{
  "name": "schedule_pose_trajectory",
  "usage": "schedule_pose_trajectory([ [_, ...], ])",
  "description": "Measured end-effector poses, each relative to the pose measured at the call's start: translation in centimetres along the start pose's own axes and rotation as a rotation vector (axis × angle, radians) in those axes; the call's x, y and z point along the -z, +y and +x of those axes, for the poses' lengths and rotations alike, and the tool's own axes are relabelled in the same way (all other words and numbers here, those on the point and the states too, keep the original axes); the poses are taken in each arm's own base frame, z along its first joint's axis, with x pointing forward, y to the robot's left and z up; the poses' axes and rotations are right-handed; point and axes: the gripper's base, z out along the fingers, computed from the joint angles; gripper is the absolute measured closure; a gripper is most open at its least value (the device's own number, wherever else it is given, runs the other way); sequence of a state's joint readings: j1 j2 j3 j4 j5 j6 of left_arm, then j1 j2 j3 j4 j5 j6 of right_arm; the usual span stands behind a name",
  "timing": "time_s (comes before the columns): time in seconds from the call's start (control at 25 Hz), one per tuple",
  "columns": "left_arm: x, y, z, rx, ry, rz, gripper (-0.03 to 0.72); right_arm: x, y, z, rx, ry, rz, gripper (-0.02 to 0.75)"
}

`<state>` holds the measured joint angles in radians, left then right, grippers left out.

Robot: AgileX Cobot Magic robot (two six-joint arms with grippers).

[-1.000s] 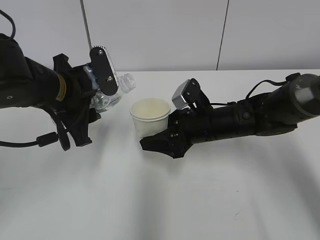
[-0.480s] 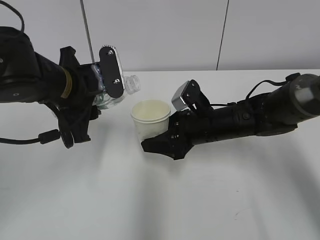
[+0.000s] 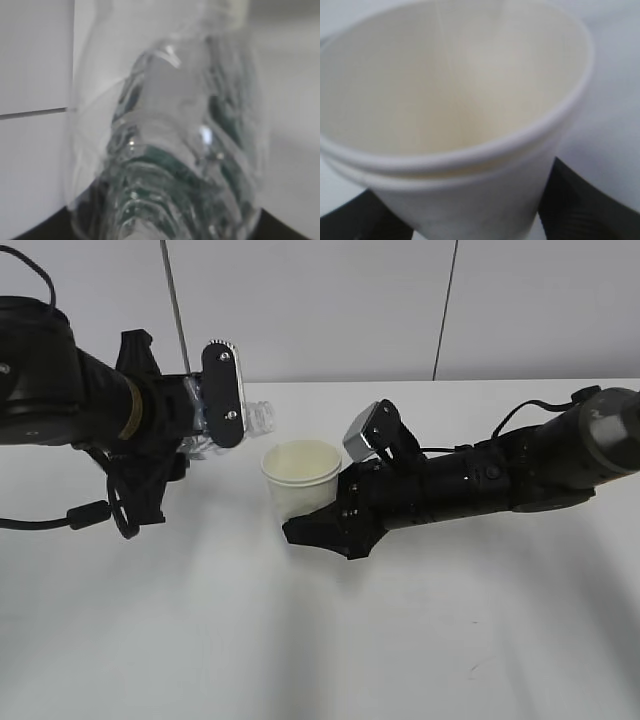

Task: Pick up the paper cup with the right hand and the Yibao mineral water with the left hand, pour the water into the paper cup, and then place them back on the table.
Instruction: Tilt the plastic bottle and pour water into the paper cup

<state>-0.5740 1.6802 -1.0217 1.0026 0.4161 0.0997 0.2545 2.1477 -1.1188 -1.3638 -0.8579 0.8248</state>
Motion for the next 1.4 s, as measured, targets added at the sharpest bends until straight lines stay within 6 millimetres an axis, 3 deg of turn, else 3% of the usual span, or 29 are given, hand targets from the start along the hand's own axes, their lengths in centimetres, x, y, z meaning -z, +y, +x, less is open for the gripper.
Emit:
schedule_pose_trajectory([
  [1.12, 0.0, 0.3, 0.3, -0.064, 0.031, -0.027, 0.356, 0.0, 0.0, 0.1, 0.001, 0.011, 0.006, 0.223],
  [1.4, 0.0, 0.3, 0.5, -0.073, 0.052, -0.029, 0.356, -1.3, 1.0, -0.4, 0.035, 0.033, -0.01, 0.223],
])
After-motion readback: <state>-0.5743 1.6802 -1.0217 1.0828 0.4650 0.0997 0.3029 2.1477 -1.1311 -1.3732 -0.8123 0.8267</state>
